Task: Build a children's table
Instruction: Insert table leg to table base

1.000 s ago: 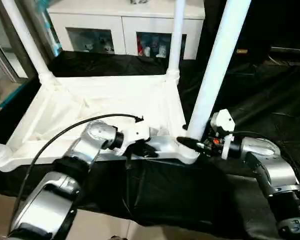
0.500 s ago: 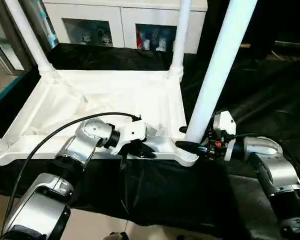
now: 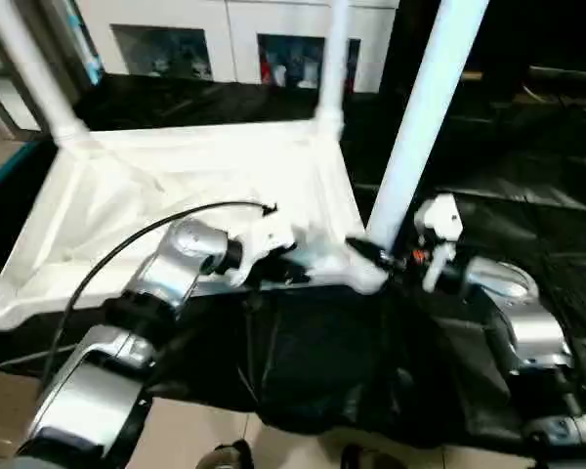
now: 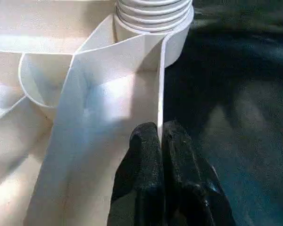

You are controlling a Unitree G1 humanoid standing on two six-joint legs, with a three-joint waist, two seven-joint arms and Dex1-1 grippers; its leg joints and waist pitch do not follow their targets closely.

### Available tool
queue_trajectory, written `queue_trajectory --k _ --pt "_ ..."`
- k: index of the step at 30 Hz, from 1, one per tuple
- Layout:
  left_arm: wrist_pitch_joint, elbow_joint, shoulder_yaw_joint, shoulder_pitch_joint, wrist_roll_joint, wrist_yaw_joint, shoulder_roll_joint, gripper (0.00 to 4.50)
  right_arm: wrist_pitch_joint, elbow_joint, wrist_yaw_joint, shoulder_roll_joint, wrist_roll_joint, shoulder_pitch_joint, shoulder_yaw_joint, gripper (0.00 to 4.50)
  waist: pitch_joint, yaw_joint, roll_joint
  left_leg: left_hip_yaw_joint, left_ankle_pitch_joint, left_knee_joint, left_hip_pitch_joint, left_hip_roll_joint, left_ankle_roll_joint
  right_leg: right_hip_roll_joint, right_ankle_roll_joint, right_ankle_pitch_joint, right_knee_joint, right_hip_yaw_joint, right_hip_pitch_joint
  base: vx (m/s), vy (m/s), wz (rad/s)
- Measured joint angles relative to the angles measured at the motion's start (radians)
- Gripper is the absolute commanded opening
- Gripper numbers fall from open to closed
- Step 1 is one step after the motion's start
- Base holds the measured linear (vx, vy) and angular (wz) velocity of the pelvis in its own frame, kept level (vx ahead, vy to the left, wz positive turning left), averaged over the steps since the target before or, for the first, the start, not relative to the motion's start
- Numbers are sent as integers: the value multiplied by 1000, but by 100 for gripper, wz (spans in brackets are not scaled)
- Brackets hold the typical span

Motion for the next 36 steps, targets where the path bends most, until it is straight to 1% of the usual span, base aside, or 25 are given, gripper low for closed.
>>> queue_trajectory --k 2,4,5,7,8,9,10,11,12,13,14,15,16,17,18,19,20,21,22,23,25,29,36 --pt "33 18 9 -19 9 54 -26 0 0 40 -84 28 -21 -35 -9 191 2 -5 2 -3 0 0 0 -3 0 -1 -1 -1 -7 0 0 0 0 0" --pt "81 46 28 -42 15 155 -71 0 -2 111 -223 81 -47 -91 -38 191 6 -17 6 -4 0 0 1 -5 0 -1 -4 -6 -12 -1 -3 0 0 0" --pt "101 60 32 -55 17 200 -93 0 -2 142 -283 98 -57 -118 -50 191 8 -21 9 -4 0 -1 2 -5 0 -1 -4 -6 -18 -2 -2 -63 39 -3" --pt "131 72 45 -66 16 261 -127 0 -7 189 -367 123 -64 -156 -66 191 13 -25 16 -7 0 -5 3 -6 1 -3 -4 -8 -32 -10 4 -55 45 -7" --pt "143 81 48 -74 17 293 -143 0 -12 213 -404 132 -71 -172 -73 191 15 -27 19 -10 0 -9 5 -6 1 -4 -6 -12 -40 -19 10 0 0 0" --pt "152 90 50 -80 17 320 -156 0 -16 235 -432 137 -79 -186 -74 191 19 -28 23 -11 0 -21 9 -5 1 -5 -19 -35 -35 -27 21 0 0 0" --pt "158 95 51 -84 17 336 -165 0 -20 243 -450 139 -83 -191 -75 191 22 -24 22 -6 0 -31 9 -5 1 -4 -36 -57 -15 -26 20 0 0 0" --pt "164 100 52 -87 18 350 -175 0 -22 249 -463 140 -84 -192 -77 191 23 -14 14 11 0 -42 16 -5 1 -6 -62 -83 15 -19 11 -64 -29 16" --pt "170 104 52 -88 22 367 -185 0 -22 260 -476 144 -89 -197 -82 191 23 -10 -10 37 -1 -46 38 -10 0 -13 -62 -94 27 5 -6 -10 -104 28" --pt "173 106 53 -88 25 373 -189 0 -22 268 -482 146 -92 -201 -83 191 25 -6 -17 34 -21 -23 43 -13 -5 -16 -44 -84 26 9 -5 -10 -104 28" --pt "175 106 55 -88 25 373 -191 0 -22 276 -484 147 -95 -209 -83 191 29 13 -15 7 -50 13 59 -13 13 -21 -33 -78 24 1 -8 52 -49 -19" --pt "183 106 62 -96 25 375 -191 0 -24 285 -491 151 -101 -225 -83 191 27 19 13 -57 -47 37 59 -15 -4 -21 -26 -76 19 -35 2 109 74 -50" --pt "189 106 65 -104 25 388 -194 0 -34 285 -500 153 -102 -229 -87 191 27 13 18 -64 -41 31 54 -15 -20 -19 -25 -75 14 -36 0 109 74 -50" --pt "192 106 66 -106 25 397 -200 0 -42 294 -507 157 -103 -232 -96 191 26 5 9 -57 -40 20 55 -17 -22 -17 -30 -72 9 -27 -3 58 40 -4" --pt "193 108 65 -106 26 408 -205 0 -42 305 -512 158 -104 -236 -102 191 23 -1 1 -49 -40 14 56 -15 -22 -15 -55 -54 -1 -23 -3 -38 -17 24" --pt "194 110 65 -106 26 412 -205 0 -43 318 -515 160 -108 -244 -103 191 23 -6 -3 -41 -40 14 57 -14 -22 -15 -78 -38 -3 -19 -2 -38 -17 24" --pt "194 111 65 -106 27 414 -204 0 -45 330 -520 164 -114 -252 -103 191 24 -12 -4 -37 -40 17 59 -14 -21 -16 -84 -29 -3 -16 -1 0 0 0" --pt "194 114 65 -106 27 414 -203 0 -47 339 -521 166 -119 -257 -103 191 24 -19 -4 -33 -40 16 62 -15 -21 -18 -83 -29 -5 -16 2 0 0 0" --pt "193 115 65 -106 26 414 -203 0 -48 341 -521 166 -119 -257 -103 191 23 -22 -3 -33 -40 14 63 -15 -21 -19 -80 -31 -8 -16 3 0 0 0" --pt "193 115 65 -106 26 414 -203 0 -49 342 -521 166 -119 -259 -104 191 23 -23 -3 -33 -40 11 63 -15 -21 -19 -73 -34 -12 -18 3 0 0 0" --pt "191 115 65 -106 26 413 -201 0 -49 352 -521 167 -119 -266 -104 191 23 -24 -2 -34 -40 4 62 -14 -21 -19 -72 -35 -22 -22 5 0 0 0" --pt "187 115 64 -106 27 410 -194 0 -55 371 -520 171 -121 -279 -107 191 23 -27 -3 -34 -40 4 61 -14 -21 -19 -72 -35 -23 -23 4 0 0 0" --pt "174 108 62 -102 28 379 -170 0 -55 405 -490 173 -136 -308 -110 191 24 -37 -3 -35 -40 4 60 -14 -21 -19 -72 -35 -23 -26 1 0 0 0"
